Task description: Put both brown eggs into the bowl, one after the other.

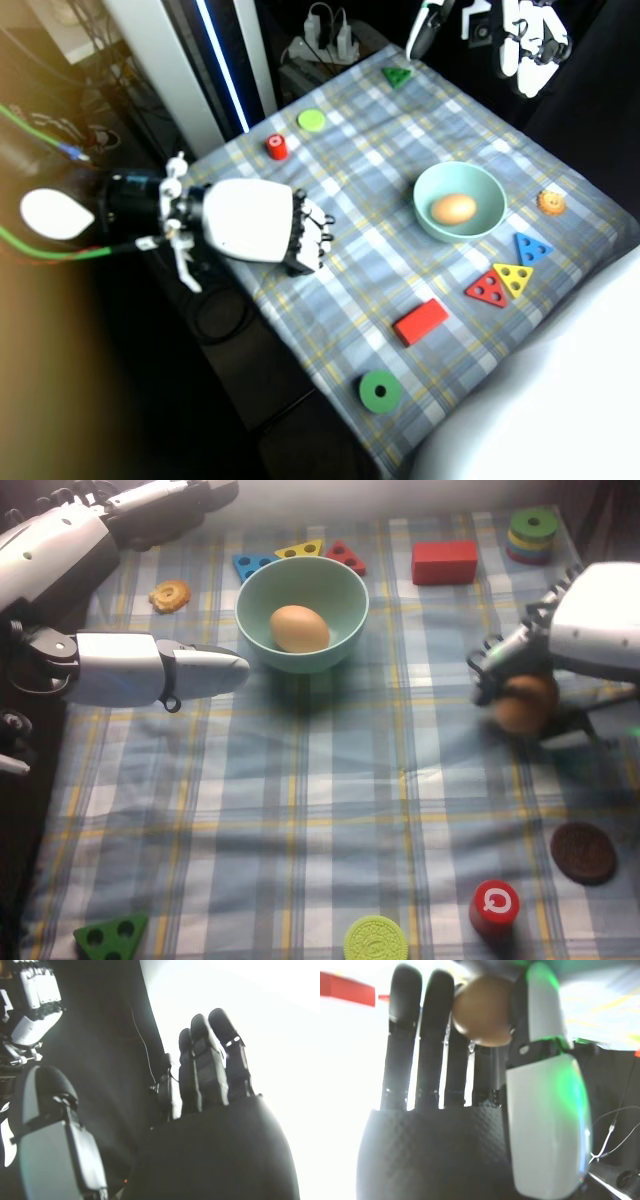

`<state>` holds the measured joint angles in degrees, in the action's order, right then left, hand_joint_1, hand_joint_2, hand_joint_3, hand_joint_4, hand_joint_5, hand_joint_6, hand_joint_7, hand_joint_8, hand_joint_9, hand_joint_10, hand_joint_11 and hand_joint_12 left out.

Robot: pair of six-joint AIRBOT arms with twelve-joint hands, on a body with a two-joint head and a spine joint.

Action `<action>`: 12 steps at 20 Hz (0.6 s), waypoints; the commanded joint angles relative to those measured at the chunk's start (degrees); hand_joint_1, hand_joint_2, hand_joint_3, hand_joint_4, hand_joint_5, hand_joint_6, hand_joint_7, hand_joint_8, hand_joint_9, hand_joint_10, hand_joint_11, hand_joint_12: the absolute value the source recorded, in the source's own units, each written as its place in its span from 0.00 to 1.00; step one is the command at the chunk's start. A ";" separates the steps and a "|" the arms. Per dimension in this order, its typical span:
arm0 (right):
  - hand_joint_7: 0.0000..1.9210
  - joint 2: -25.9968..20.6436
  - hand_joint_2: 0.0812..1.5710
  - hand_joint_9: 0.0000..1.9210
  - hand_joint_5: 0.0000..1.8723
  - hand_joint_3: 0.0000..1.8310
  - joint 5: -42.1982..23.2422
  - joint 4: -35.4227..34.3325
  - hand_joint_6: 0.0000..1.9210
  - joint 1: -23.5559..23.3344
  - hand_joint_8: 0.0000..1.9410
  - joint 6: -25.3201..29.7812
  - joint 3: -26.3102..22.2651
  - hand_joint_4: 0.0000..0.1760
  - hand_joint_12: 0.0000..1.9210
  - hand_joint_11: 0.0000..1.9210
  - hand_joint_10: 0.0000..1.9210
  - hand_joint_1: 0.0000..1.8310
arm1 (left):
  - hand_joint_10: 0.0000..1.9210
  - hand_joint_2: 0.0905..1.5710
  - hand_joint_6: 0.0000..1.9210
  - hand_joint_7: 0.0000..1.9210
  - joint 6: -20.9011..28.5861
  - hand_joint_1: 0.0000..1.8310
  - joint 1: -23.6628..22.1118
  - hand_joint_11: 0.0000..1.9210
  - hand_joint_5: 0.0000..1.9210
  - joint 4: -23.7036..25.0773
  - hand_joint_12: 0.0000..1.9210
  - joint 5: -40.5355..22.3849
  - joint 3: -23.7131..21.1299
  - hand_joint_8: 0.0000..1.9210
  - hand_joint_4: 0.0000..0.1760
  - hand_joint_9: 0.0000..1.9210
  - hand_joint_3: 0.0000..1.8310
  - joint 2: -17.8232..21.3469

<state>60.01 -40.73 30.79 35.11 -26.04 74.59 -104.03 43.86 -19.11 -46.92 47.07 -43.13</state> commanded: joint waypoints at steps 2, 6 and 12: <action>0.49 1.10 0.68 0.46 0.61 0.00 -8.69 -4.97 0.26 -2.38 0.66 -2.03 1.08 0.00 0.77 0.41 0.64 0.69 | 0.00 0.52 0.00 0.18 0.33 0.40 -0.22 0.00 0.12 0.58 0.64 -6.60 -0.02 0.00 1.00 0.22 0.00 -0.20; 0.50 4.59 0.68 0.42 0.57 0.00 -12.72 -10.34 0.40 -7.87 0.60 -4.38 3.93 0.00 0.81 0.26 0.61 0.68 | 0.00 0.52 0.00 0.18 0.33 0.38 -0.10 0.00 0.11 0.57 0.65 -6.59 0.05 0.00 1.00 0.23 0.00 -0.29; 0.62 11.08 0.65 0.60 0.50 0.00 -12.54 -10.84 0.56 -15.17 0.26 -7.82 6.94 0.00 0.52 0.52 0.43 0.76 | 0.00 0.52 0.00 0.17 0.33 0.42 -0.23 0.00 0.10 0.52 0.67 -5.66 0.94 0.00 1.00 0.23 0.00 -1.22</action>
<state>71.40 -47.62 22.09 20.84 -33.50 81.28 -104.01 44.23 -19.18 -45.74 47.75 -44.18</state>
